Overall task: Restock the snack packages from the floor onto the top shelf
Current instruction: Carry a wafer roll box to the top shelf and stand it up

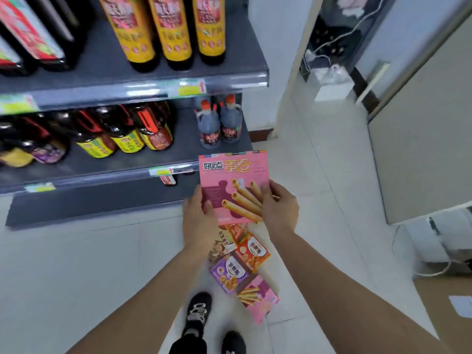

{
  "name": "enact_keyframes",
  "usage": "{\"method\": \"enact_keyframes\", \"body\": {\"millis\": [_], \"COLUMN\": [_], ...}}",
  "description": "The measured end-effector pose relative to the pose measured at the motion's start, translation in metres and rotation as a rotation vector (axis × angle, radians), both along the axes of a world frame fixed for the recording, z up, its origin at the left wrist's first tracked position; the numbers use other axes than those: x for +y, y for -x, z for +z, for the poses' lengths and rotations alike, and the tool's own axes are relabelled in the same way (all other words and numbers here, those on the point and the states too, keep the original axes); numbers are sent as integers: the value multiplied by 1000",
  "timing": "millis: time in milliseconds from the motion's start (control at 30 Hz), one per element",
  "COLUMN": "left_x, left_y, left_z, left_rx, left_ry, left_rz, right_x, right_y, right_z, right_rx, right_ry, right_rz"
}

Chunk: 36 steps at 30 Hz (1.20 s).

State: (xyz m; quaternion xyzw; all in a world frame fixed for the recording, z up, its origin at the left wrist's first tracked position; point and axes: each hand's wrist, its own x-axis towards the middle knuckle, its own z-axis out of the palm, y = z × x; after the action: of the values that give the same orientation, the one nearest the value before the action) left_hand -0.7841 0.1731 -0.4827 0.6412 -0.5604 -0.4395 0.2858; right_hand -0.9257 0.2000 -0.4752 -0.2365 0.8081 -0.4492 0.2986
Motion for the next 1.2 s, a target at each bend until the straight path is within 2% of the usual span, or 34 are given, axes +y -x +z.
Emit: {"method": "enact_keyframes", "body": {"millis": [233, 567, 933, 1200], "left_x": [-1, 29, 77, 114], "left_y": [-128, -321, -514, -627], "left_z": [79, 160, 228, 271], "left_rx": [-22, 19, -29, -95], "left_ry": [109, 246, 355, 408], "left_rz": [330, 658, 968, 1158], "right_x": [-37, -60, -61, -45], "right_y": [-122, -327, -541, -671], "right_z": [72, 148, 221, 267], "right_rx": [8, -10, 4, -72], "right_ry": [125, 282, 433, 502], "right_rz": [284, 614, 928, 1161]}}
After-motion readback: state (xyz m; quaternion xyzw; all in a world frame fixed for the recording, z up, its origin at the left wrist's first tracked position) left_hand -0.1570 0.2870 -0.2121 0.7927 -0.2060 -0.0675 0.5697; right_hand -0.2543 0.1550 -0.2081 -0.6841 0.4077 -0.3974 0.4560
